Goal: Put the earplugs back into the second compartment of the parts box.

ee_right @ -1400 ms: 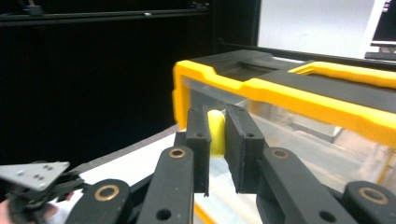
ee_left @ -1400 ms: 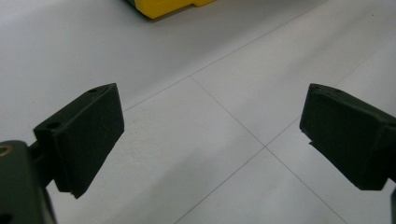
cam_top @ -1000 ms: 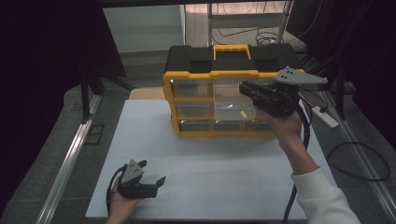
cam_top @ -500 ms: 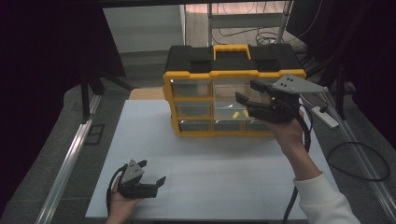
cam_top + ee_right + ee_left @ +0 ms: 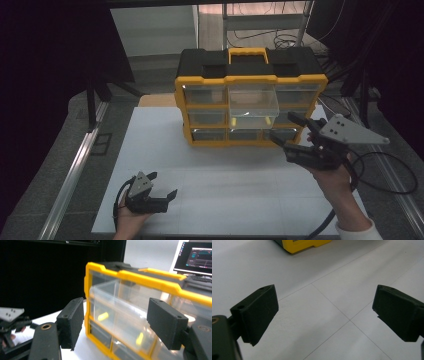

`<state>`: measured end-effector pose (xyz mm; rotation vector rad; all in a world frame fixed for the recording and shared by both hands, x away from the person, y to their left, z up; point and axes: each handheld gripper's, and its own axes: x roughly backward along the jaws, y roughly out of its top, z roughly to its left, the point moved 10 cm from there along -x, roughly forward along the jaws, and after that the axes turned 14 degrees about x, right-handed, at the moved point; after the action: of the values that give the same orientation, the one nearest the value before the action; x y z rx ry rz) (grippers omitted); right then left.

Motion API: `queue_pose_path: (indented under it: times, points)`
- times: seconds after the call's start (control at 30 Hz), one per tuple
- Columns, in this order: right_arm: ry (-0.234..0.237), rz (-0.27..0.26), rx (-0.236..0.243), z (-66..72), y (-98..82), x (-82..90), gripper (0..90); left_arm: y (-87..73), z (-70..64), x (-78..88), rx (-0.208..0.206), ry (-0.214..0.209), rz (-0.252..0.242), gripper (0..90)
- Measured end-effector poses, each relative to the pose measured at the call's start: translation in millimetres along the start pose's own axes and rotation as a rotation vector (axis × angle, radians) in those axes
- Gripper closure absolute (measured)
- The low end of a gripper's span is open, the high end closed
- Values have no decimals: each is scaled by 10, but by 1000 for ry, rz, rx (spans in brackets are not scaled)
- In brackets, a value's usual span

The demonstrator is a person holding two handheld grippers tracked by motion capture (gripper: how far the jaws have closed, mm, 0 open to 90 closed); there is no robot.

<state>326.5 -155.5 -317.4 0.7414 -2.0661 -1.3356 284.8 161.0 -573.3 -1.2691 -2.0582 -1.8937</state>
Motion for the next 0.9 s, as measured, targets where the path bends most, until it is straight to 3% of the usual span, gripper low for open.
queue_pose_path:
  times: [0.23,0.43,0.47,0.53,0.7,0.9]
  points:
    - [-1,61,-41,71,-417,159,287,-2,-9,0,2,-1,-1,66]
    - [15,137,-104,89,-1026,170,280,2,-11,-10,-1,0,-1,66]
    - [15,137,-104,89,-1026,170,280,2,-11,-10,-1,0,-1,67]
    - [21,170,-146,95,-1304,169,278,2,-11,-13,-3,-2,2,67]
    - [11,221,-162,125,-1740,213,271,0,-11,-22,-3,-5,4,67]
    - [-5,243,-198,140,-2062,291,269,1,-26,-23,-10,-8,5,67]
